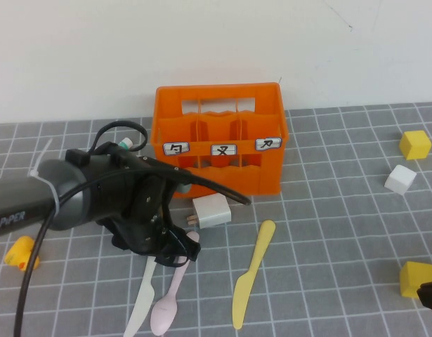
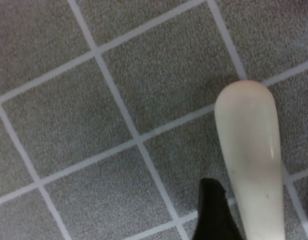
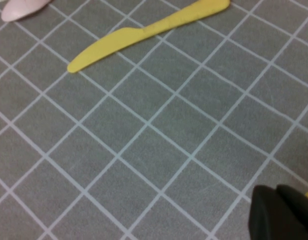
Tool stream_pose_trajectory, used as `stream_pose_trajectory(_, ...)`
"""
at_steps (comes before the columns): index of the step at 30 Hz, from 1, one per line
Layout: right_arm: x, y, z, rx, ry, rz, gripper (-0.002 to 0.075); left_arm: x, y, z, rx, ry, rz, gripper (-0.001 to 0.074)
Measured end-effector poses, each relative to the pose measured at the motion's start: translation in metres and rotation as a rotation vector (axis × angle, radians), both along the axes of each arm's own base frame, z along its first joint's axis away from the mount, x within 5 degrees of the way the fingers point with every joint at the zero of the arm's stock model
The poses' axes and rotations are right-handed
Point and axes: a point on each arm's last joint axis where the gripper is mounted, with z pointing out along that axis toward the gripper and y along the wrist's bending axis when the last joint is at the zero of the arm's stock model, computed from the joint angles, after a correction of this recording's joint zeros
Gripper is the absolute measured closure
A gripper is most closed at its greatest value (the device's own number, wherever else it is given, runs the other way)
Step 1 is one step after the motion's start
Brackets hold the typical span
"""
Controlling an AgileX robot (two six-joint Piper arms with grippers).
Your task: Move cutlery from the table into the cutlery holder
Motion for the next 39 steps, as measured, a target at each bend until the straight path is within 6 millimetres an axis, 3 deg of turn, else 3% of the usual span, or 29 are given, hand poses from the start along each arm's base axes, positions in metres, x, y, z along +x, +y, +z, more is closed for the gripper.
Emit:
stream_pose_trajectory(7, 0.0, 0.0, 0.0, -0.002, 0.001, 0.006, 0.0729, 0.003, 0.0, -0.001, 0.033, -0.03, -0.004, 0.0405)
stream_pose_trajectory(16, 0.0, 0.0, 0.0, -0.006, -0.004, 0.012, 0.0729, 0.005, 0.001, 0.0, 0.042, -0.048, 0.003, 0.0656)
stream_pose_trajectory(19, 0.0, 0.0, 0.0, -0.007, -0.005, 0.014, 0.0729, 0.005, 0.001, 0.002, 0.046, -0.054, 0.001, 0.0694)
stream_pose_trajectory(35, 0.0, 0.0, 0.0, -0.01, -0.008, 0.018, 0.0729, 0.0, 0.004, 0.009, 0.05, -0.032, 0.025, 0.0717)
stream_pose_trajectory(39, 0.0, 0.0, 0.0, -0.011, -0.009, 0.019, 0.0729, 0.0, 0.003, 0.006, 0.042, -0.015, 0.035, 0.065)
